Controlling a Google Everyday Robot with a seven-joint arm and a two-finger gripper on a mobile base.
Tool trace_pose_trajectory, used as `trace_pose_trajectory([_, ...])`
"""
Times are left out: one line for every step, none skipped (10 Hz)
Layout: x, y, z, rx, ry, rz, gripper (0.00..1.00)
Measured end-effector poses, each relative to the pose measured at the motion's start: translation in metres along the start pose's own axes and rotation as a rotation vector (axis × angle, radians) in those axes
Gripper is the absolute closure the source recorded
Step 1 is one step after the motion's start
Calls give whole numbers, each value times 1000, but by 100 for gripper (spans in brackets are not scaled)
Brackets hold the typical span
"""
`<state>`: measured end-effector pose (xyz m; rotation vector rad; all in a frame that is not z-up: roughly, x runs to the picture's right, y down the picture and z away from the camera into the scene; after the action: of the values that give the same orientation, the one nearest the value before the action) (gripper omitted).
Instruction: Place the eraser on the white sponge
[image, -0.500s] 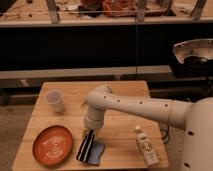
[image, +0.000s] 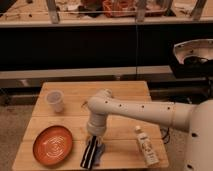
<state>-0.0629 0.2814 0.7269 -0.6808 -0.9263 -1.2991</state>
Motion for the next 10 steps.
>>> trace_pose_trajectory([-3,1,1,0,8,4,96])
trace_pose_trajectory([-8,8,0,-10,15,11,96])
trace_pose_trajectory([-11,11,-1,-11,25,17,94])
trace_pose_trajectory([-12,12,-1,-12,32,22,89])
trace_pose_trajectory([-12,15,-3,2,38,33,77])
trace_pose_trajectory([-12,20,-5,2,37,41,69])
trace_pose_trajectory([-11,24,-7,8,41,50,59])
trace_pose_trajectory([-10,27,-8,12,43,57,47])
trace_pose_trajectory([-9,29,-9,14,44,62,37])
trace_pose_trajectory([-8,30,-10,17,45,67,28])
